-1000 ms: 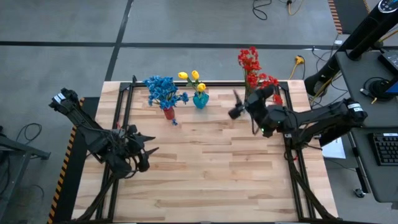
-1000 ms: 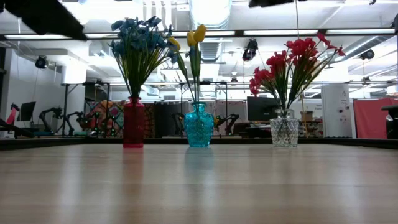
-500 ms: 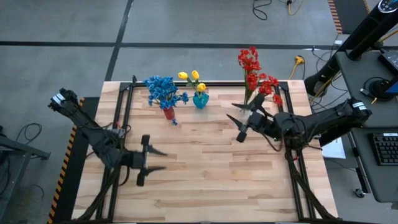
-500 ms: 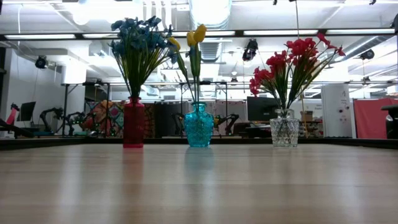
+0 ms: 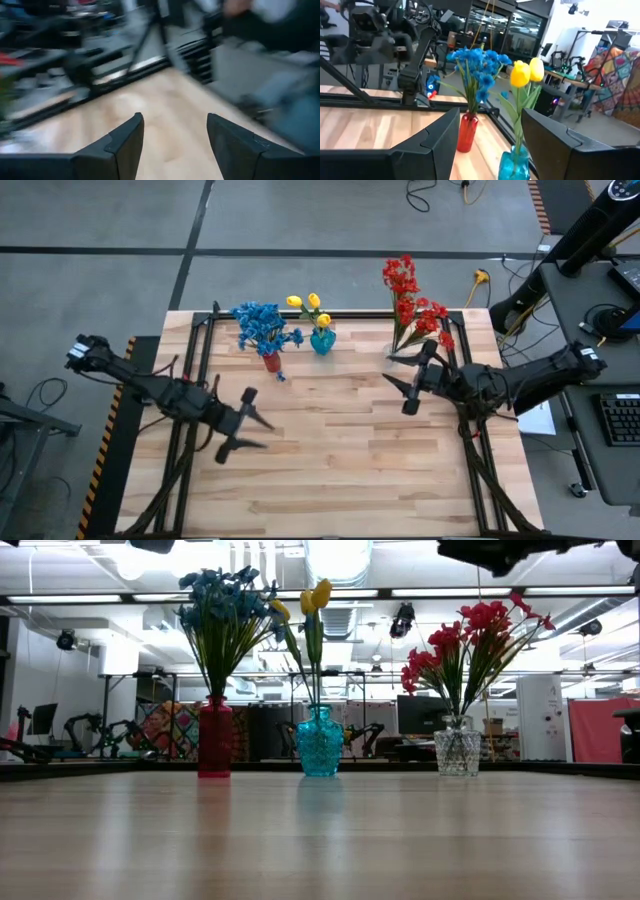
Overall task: Sort flowers into vase by color
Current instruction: Return to Home Position
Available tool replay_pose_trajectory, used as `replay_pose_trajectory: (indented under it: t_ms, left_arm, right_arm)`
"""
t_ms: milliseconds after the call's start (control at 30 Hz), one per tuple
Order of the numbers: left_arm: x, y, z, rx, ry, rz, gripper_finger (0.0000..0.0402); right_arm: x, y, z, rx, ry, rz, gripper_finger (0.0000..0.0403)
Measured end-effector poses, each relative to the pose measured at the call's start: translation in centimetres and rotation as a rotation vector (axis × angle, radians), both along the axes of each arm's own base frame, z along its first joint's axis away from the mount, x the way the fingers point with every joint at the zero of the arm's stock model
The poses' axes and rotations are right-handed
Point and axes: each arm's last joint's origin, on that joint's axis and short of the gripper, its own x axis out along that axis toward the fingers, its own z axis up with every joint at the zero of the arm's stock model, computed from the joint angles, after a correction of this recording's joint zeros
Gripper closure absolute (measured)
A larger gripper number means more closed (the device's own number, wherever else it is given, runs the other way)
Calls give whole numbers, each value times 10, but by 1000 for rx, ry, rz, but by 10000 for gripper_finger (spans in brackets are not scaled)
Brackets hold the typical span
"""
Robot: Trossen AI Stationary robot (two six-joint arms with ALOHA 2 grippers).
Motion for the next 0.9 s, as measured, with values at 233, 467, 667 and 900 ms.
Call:
replay_pose_trajectory:
  t_ms: [233,467,667,900]
  left_arm:
    - [-38,-21,-38,-421,575,-228,235]
    - [-55,-28,-74,-553,303,-208,283]
    - [-51,-3,-84,-392,57,-102,325]
    - [-43,24,-76,-331,70,-149,389]
  right_arm:
    - [-13,-3,-6,28,-23,2,197]
    - [-17,-1,-13,-19,1,85,197]
    - [-26,-4,-19,-57,-8,82,197]
    - [-52,-9,-31,-65,-96,72,197]
